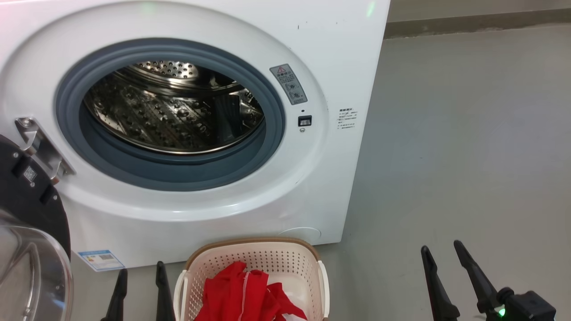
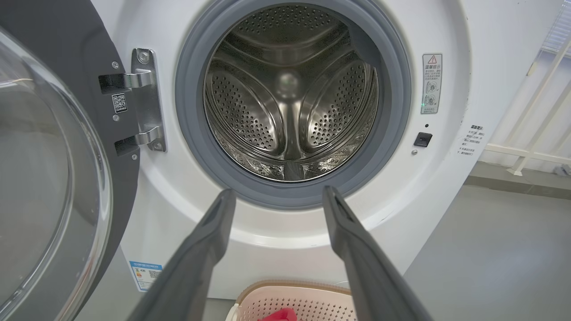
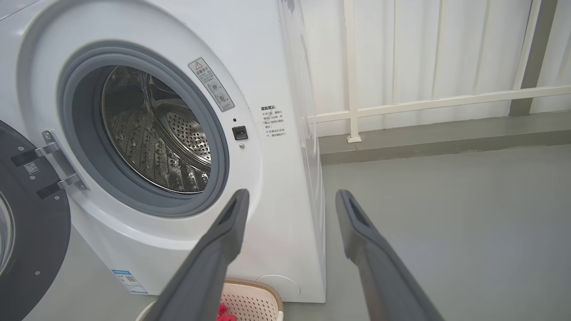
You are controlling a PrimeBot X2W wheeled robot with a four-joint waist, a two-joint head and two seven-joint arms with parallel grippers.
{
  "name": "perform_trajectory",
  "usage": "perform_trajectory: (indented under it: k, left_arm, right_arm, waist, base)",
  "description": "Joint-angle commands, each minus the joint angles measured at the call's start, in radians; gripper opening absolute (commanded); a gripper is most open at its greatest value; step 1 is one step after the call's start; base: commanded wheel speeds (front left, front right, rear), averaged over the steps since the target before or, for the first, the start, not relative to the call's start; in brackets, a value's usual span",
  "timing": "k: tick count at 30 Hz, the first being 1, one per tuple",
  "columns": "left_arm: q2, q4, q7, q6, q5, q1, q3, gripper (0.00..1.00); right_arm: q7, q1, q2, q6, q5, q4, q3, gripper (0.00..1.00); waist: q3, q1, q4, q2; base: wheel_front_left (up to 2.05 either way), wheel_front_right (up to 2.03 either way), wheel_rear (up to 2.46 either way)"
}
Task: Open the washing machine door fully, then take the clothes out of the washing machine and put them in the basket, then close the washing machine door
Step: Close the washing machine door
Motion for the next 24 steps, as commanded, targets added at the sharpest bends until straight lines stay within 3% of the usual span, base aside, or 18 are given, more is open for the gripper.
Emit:
perform_trajectory:
  k: [1,24]
  left_arm:
    - [0.008,-0.019,-0.008,0.001,-0.005,-0.015,0.041,1.0]
    - [0.015,-0.02,-0.009,-0.012,0.012,-0.003,0.081,1.0]
  right_arm:
    - [-0.012,0.002,-0.008,0.002,0.001,-0.02,0.022,1.0]
    - [-0.012,0.011,-0.008,0.002,-0.007,-0.009,0.008,1.0]
  waist:
    - [-0.005,0.0,-0.003,0.0]
    - [-0.026,0.0,-0.01,0.0]
  base:
    - [0.0,0.0,0.0]
    - [0.0,0.0,0.0]
